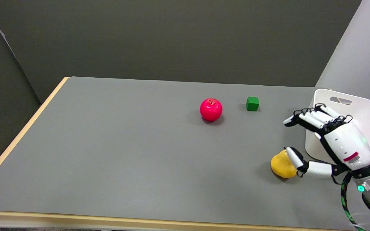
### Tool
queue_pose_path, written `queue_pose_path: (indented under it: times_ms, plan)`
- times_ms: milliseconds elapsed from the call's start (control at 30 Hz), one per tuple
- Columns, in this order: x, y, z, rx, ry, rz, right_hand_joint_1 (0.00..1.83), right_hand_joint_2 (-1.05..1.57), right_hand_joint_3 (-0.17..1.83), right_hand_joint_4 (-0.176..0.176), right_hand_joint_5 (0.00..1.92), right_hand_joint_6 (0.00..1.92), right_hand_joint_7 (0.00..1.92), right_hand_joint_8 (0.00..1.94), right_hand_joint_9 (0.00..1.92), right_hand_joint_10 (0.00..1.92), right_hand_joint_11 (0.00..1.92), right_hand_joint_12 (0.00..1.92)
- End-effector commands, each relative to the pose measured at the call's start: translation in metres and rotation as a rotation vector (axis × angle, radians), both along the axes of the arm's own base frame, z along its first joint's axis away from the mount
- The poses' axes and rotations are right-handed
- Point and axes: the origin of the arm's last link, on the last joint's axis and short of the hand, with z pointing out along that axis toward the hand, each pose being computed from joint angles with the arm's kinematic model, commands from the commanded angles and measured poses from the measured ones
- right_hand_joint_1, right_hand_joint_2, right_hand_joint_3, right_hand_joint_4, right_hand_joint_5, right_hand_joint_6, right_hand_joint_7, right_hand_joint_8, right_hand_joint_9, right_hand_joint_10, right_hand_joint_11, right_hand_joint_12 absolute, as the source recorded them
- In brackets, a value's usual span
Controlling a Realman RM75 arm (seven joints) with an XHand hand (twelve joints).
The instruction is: Pick up the yellow pear.
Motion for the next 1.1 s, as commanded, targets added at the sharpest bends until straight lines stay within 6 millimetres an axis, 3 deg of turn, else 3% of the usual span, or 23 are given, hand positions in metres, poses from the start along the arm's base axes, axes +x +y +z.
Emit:
queue_pose_path:
  times_ms: [33, 633, 1100]
  plan:
    - [-0.018, 0.015, -0.026, 0.038, 0.051, -0.076, 0.44, 0.67, 0.97, 0.176, 0.44, 0.93, 0.59, 0.73, 0.57, 1.04, 0.33, 1.37]
    - [-0.032, 0.006, -0.026, 0.027, 0.074, -0.177, 0.47, 0.65, 0.95, 0.169, 0.40, 0.82, 0.56, 0.67, 0.54, 1.03, 0.31, 1.40]
    - [-0.031, -0.011, -0.019, 0.027, 0.094, -0.160, 0.49, 0.63, 0.94, 0.154, 0.36, 0.73, 0.51, 0.60, 0.49, 0.98, 0.29, 1.41]
